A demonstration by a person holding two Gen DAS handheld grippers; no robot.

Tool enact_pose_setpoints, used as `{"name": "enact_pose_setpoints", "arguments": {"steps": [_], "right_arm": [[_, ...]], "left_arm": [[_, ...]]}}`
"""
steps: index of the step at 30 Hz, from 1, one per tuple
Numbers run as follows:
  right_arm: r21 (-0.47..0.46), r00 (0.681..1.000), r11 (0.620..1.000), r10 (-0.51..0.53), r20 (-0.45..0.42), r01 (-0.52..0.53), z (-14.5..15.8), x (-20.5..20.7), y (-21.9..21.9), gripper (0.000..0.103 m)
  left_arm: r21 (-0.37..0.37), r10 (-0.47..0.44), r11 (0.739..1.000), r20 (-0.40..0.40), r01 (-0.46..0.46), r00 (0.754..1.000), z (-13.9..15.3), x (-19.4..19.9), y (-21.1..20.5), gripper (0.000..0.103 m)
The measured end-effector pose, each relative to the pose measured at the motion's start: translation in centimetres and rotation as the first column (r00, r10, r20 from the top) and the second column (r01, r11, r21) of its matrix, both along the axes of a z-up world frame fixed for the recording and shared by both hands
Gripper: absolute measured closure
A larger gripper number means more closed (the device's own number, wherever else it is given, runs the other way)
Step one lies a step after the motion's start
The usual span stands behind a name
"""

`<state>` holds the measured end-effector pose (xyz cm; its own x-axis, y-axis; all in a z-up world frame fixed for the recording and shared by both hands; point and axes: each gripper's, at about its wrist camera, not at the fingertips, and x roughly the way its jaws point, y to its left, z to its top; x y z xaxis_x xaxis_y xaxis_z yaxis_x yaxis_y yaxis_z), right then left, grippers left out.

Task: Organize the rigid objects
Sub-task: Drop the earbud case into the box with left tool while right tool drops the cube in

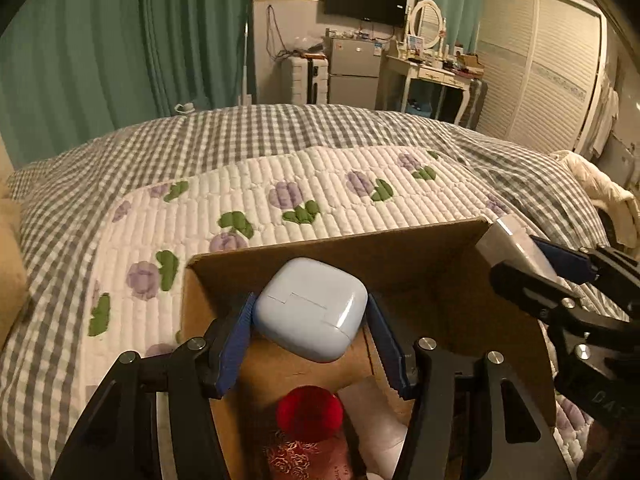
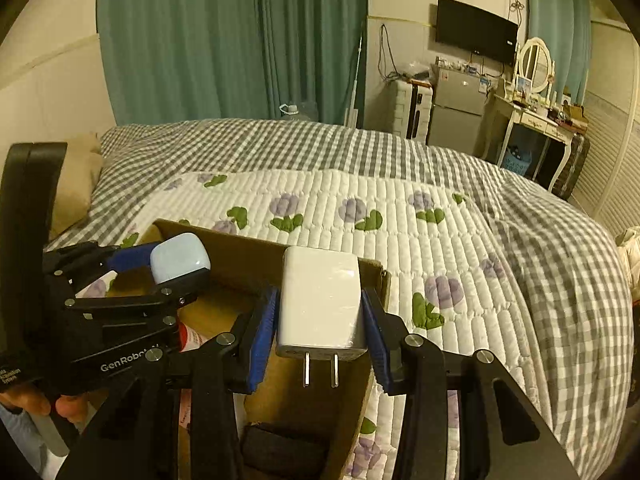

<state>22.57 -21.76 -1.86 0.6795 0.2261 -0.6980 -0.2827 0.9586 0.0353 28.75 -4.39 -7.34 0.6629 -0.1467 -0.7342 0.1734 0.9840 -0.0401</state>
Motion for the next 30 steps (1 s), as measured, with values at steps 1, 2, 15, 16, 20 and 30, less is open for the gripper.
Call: {"name": "enact_pose_setpoints", "arguments": {"steps": [1,2,15,16,20,30], "right_arm": [[0.0,1.0,1.0,-0.001,-0.001,0.001,-0.1,0.0,0.0,0.062],[0.0,1.0,1.0,-0.002,-0.003,0.002,-0.2,0.1,0.0,0.062],[0.03,0.998,0.999,-0.018,0.066,0.016,1.6,-1.7,-0.5,0.025],[0.021,0.998,1.0,-0.018,0.068,0.017,2.2,-2.4,-0.6,0.025],[0.005,0.997,0.999,-0.04,0.071,0.04,4.0,-4.9,-0.9,0.021],[-0.003,0.998,0.999,-0.036,0.059,0.036,5.0,-13.5,-2.6,0.015]], "left_arm": [[-0.009,-0.004,1.0,0.004,0.004,1.0,0.1,-0.1,0.0,0.032],[-0.014,-0.005,1.0,0.013,0.005,1.0,0.3,-0.1,0.1,0.023],[-0.021,0.058,0.998,0.095,-0.056,0.994,4.5,-4.1,2.2,0.021],[-0.018,0.063,0.998,0.098,-0.062,0.993,5.0,-4.9,2.4,0.021],[-0.01,0.076,0.997,0.116,-0.076,0.99,6.5,-8.0,3.3,0.016],[-0.021,0.143,0.99,0.129,-0.141,0.981,6.8,-15.9,5.0,0.002]]}}
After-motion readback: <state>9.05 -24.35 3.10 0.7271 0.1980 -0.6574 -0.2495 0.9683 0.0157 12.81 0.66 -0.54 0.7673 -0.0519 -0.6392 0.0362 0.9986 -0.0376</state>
